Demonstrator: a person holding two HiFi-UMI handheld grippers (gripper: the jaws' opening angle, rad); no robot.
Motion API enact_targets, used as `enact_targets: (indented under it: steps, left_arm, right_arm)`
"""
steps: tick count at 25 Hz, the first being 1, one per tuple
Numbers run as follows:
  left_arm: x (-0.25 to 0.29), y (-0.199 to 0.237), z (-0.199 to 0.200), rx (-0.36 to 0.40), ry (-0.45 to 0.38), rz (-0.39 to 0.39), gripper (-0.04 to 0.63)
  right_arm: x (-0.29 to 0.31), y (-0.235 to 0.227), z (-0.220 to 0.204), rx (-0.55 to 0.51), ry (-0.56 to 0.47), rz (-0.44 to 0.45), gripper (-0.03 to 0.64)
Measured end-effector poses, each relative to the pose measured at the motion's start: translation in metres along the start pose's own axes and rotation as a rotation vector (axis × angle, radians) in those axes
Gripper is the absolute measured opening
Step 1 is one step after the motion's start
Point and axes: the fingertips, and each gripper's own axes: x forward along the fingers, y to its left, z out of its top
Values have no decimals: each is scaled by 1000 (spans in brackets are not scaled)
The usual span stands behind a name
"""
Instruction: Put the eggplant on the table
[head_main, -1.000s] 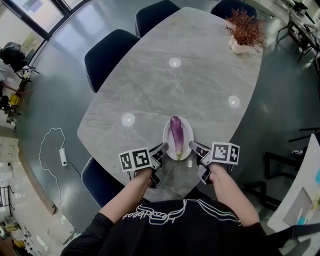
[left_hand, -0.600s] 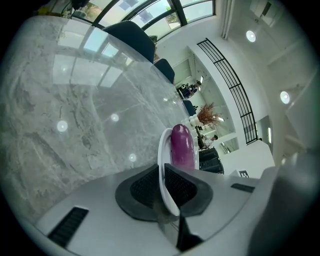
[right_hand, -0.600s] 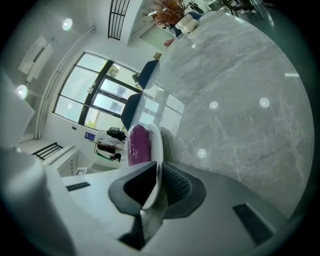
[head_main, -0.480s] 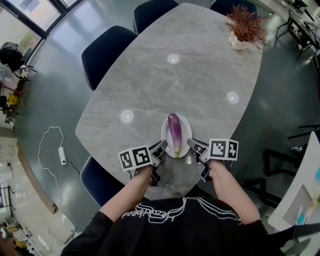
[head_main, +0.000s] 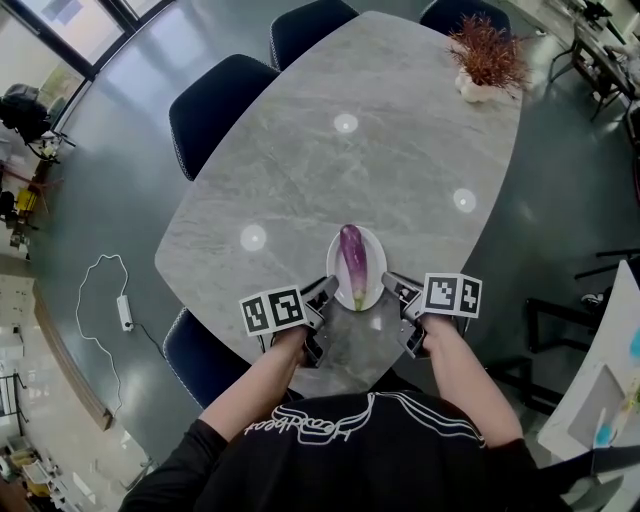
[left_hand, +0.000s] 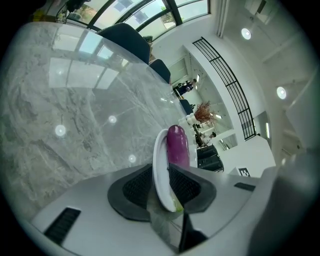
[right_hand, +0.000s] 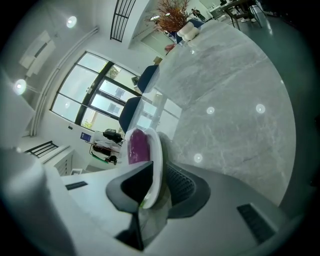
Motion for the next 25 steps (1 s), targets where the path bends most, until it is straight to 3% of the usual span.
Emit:
enact_targets:
  steps: [4,8,12,15,19,25]
  left_arm:
    - [-6,-3,-3,33,19,-9,87]
    - [-16,-8,-6,7,26,-50,87]
    - [-32,-28,-10,19,25,-159,86]
    - [-56,-51,-16,94,17,-243,56]
    - [-92,-88,-22,220,-11,-325,9]
    - [-166,-140,-48,435,-70,-429,9]
  right_arm:
    - [-7,3,-2,3,-22,15,60]
    - [-20,11,-8,-37,-53,26,60]
    - [-39,45,-11,-46,-139,207,58]
    - [-55,77,-30,-93,-141,313,57]
    - [-81,124,-45,-325,-124,346,57]
    - [-129,193,-85,-452,-200,425,55]
